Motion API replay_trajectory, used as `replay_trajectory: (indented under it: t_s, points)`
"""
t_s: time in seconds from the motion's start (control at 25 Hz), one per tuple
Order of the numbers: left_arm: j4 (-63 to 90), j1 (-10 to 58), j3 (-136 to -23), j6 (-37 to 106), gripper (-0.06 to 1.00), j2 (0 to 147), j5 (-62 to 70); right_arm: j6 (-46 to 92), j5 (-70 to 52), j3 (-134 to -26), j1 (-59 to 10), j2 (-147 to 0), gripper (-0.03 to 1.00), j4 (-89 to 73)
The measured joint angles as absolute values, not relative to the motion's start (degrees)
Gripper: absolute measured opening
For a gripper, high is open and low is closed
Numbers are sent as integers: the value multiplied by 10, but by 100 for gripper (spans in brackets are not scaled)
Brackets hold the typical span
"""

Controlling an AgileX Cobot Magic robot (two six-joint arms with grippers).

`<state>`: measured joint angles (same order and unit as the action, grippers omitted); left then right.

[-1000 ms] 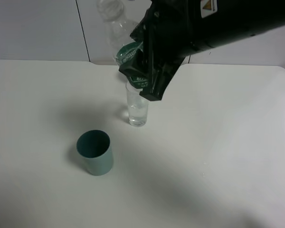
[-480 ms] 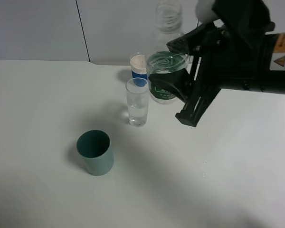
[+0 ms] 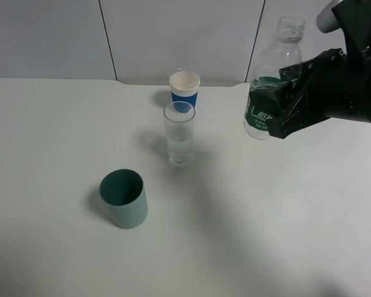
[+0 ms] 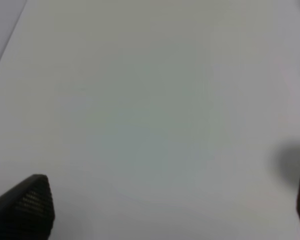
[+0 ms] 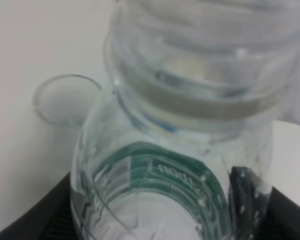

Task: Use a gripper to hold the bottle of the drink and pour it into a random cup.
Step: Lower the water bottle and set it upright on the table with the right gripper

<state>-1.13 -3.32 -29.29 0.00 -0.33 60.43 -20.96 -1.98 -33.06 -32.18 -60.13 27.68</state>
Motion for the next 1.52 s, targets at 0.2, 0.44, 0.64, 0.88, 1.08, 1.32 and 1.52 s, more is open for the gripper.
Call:
replay_trajectory:
  t_s: [0.2,0.44,0.64,0.88,1.08,1.32,1.52]
  points:
    - [-11,-33,-293,0,98,-3,604,-247,-18,-331,-296,-631,57,326]
    - [-11,-33,-293,0,98,-3,604,-251,27,-331,-263,-702,57,347]
    - [-11,-33,-293,0,98,-3,604,-249,63,-331,-232,-746,57,361]
    - [-11,-33,-293,0,98,-3,604,-249,87,-331,-186,-776,57,359]
    - [-11,-33,-293,0,98,-3,604,-233,99,-331,-157,-784,57,357]
    - [-11,-33,-293,0,98,-3,604,-197,117,-331,-132,-784,57,313]
    - [-11,-33,-293,0,98,-3,604,-60,177,-303,-123,-784,57,185]
